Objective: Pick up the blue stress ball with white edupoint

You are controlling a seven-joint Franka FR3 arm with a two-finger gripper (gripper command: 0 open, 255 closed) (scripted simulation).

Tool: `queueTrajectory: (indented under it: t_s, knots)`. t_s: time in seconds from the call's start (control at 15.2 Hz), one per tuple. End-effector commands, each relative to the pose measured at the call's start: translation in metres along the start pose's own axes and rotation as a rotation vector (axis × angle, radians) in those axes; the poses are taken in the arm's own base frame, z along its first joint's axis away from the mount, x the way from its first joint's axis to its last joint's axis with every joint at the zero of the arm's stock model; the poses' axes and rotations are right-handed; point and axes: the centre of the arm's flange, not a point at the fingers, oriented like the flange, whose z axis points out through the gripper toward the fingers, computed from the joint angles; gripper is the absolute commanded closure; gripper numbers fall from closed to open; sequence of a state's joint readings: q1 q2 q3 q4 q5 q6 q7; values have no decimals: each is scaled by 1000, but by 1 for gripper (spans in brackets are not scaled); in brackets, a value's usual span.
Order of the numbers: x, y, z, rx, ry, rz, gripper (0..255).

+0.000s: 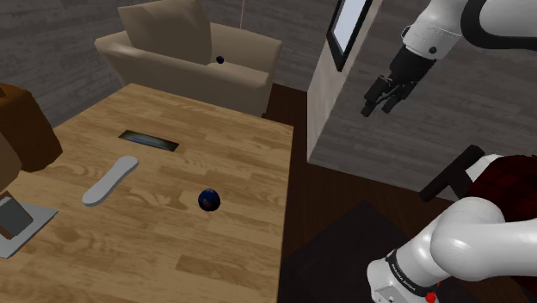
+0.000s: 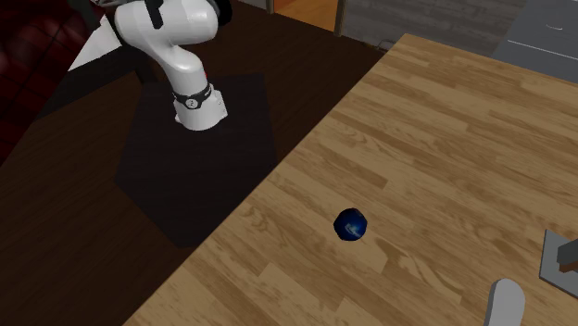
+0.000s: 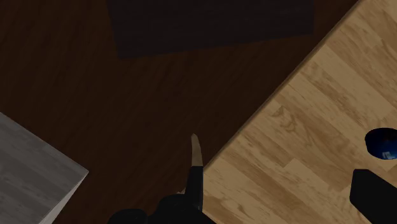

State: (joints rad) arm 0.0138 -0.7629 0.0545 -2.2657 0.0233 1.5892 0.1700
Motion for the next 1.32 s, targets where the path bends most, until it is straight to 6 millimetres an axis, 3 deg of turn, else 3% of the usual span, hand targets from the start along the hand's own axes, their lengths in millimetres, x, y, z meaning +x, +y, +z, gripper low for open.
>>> queueTrajectory:
  t_s: [0.0, 1.25]
  knots:
    - [0, 0, 0, 0, 0, 0, 0]
    - [127, -189, 155, -79, -214, -70, 0]
